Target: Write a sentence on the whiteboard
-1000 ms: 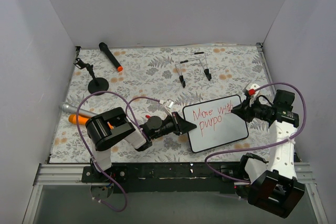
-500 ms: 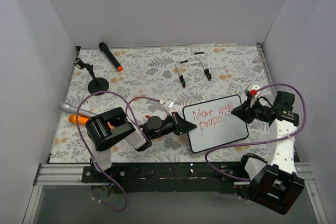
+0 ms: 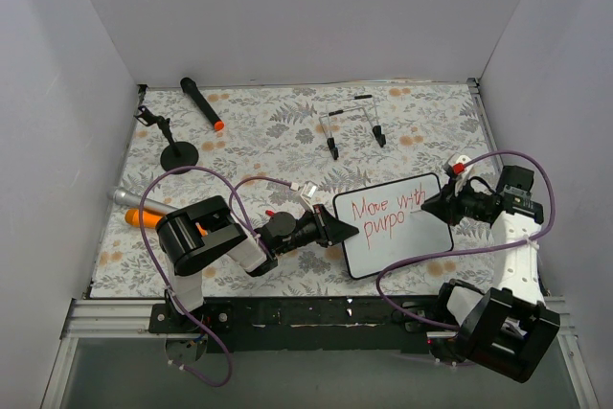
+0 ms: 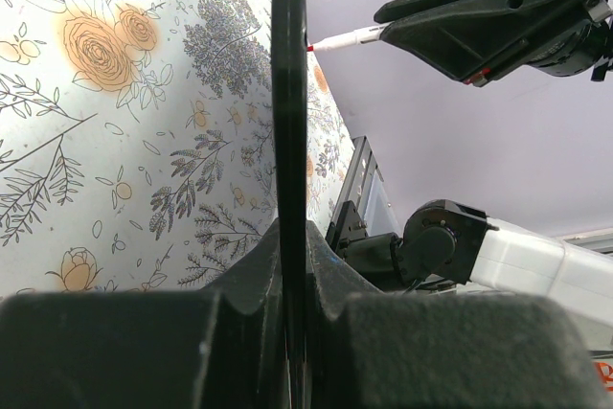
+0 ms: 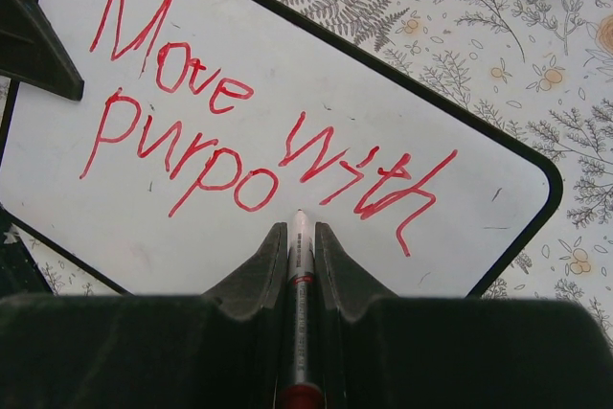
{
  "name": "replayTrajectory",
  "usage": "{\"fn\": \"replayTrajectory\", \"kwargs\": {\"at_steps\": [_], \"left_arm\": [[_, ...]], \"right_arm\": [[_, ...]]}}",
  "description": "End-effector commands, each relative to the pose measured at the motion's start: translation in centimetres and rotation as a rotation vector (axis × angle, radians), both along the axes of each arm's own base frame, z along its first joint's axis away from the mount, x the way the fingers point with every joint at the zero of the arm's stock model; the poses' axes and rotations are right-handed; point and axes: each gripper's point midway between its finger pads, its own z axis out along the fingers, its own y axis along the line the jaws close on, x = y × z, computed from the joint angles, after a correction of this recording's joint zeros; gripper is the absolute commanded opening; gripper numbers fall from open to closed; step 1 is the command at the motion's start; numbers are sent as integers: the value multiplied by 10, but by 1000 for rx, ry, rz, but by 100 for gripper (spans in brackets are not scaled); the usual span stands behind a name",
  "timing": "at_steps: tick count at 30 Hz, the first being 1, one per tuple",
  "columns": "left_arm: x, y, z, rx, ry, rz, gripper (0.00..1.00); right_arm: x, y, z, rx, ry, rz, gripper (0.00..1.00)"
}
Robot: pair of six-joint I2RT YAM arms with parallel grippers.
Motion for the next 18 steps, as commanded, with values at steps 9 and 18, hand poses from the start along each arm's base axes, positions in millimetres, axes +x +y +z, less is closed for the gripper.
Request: {"fn": "replayTrajectory", "kwargs": {"at_steps": [9,18], "left_arm": [[-3,-1,44,-132,-120,-8,0],[-3,-2,45,-136,-123,-11,0]], "right_arm": [[8,8,0,-9,-26,27,1],[7,14,-1,-4,-19,47,1]]}}
